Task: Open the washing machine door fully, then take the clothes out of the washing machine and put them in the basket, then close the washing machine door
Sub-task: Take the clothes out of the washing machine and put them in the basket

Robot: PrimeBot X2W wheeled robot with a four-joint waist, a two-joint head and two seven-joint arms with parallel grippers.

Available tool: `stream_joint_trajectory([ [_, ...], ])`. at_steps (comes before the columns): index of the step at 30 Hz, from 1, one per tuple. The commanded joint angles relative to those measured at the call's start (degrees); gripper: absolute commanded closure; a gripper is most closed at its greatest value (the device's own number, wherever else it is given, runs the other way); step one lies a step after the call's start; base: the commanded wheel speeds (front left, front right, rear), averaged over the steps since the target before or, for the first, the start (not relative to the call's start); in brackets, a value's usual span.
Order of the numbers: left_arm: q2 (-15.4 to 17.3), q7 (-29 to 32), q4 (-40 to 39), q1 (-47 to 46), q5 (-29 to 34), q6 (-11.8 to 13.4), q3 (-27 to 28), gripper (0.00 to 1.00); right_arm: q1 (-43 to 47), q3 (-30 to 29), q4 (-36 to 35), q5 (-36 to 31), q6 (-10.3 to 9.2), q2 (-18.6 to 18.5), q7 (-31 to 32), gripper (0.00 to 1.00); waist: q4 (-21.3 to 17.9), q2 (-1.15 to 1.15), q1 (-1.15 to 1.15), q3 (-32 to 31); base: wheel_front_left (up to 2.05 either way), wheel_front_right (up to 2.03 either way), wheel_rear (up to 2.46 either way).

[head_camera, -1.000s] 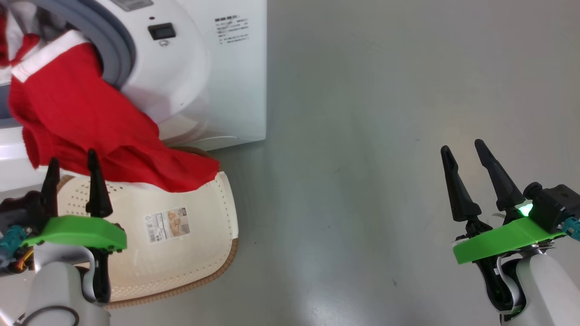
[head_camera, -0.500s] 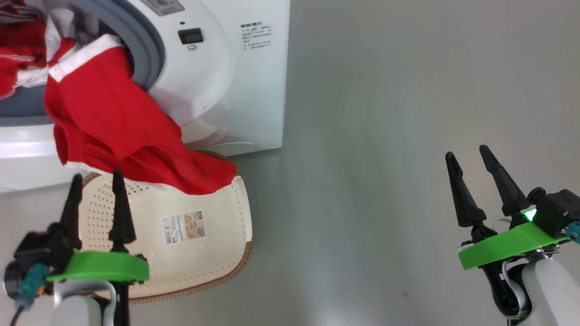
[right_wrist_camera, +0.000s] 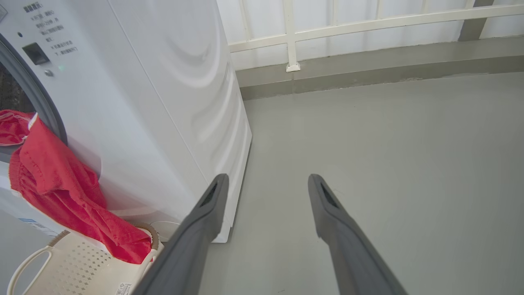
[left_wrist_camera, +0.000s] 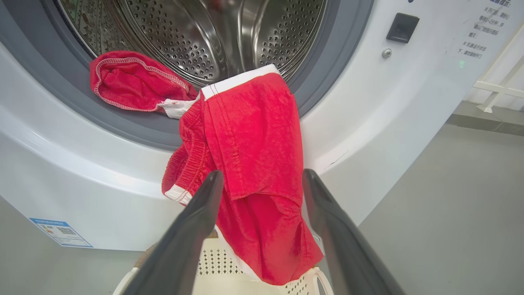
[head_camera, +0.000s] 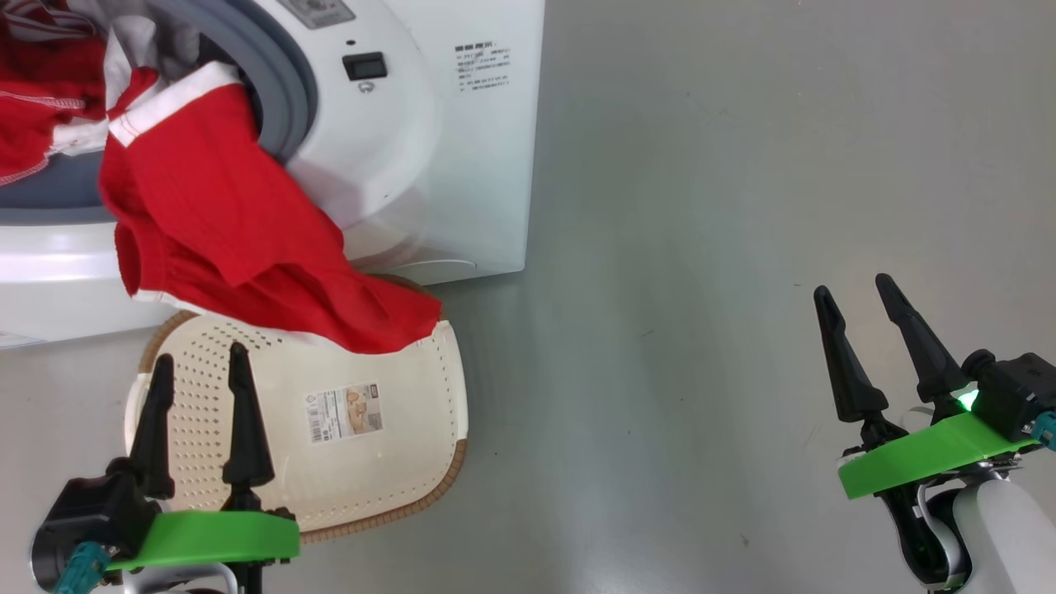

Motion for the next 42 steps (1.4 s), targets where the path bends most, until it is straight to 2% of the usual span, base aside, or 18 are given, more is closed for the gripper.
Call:
stream_joint_trajectory([
  [1, 1.3, -0.3, -1.7, 0.8, -0.2, 0.5, 1.5, 0.0, 0.5, 1.0, -1.4, -0.7, 0.37, -1.0, -0.4, 0.0, 0.0, 0.0, 0.0, 0.0, 0.0, 0.0, 0.0],
  [8, 1.3, -0.3, -2.1, -0.2, -0.8, 0.4, 1.6, 0.0, 0.6, 0.9, -1.2, -0.6, 0.37, -0.9, -0.4, 0.0, 0.1, 0.0, 0.0, 0.1, 0.0, 0.0, 0.0],
  [13, 1.3, -0.3, 0.6, -5.1, -0.1, -1.8, 3.1, 0.0, 0.2, 1.3, -1.3, -0.7, 0.37, -0.8, -0.4, 0.0, 0.5, 0.0, 0.0, 0.7, 0.0, 0.0, 0.0],
  [20, 2.6, -0.3, 10.6, -16.6, 2.4, -5.8, 7.8, 0.0, -0.7, 2.3, -1.2, -0.6, 0.37, -0.6, -0.4, 0.0, 0.0, 0.0, 0.0, 1.7, 0.0, 0.0, 0.0],
  [21, 2.6, -0.3, 10.6, -16.6, 2.4, -5.8, 7.8, 0.0, -0.7, 2.3, -1.2, -0.6, 0.37, -0.6, -0.4, 0.0, 0.0, 0.0, 0.0, 1.7, 0.0, 0.0, 0.0],
  [26, 5.2, -0.3, 20.9, -25.2, 2.3, -7.7, 8.4, 0.0, -1.3, 2.9, -1.2, -0.4, 0.37, -0.3, -0.4, 0.0, -1.0, 0.0, 0.0, 2.7, 0.0, 0.0, 0.0],
  [27, 6.3, -0.3, 25.7, -28.6, 1.5, -8.2, 8.6, 0.0, -1.5, 3.1, -1.2, -0.4, 0.37, -0.1, -0.4, 0.0, -1.5, 0.0, 0.0, 3.2, 0.0, 0.0, 0.0],
  [33, 9.2, -0.3, 37.3, -37.3, -2.6, -8.7, 8.6, 0.0, -2.3, 3.5, -1.3, -0.3, 0.37, 0.3, -0.4, 0.0, -2.6, 0.0, 0.0, 4.6, 0.0, 0.0, 0.0],
  [42, 14.2, -0.3, 48.1, -45.1, -15.6, -8.7, 0.2, 0.0, -2.9, 3.6, -1.4, -0.2, 0.37, 0.7, -0.4, 0.0, -3.9, 0.0, 0.0, 5.8, 0.0, 0.0, 0.0],
])
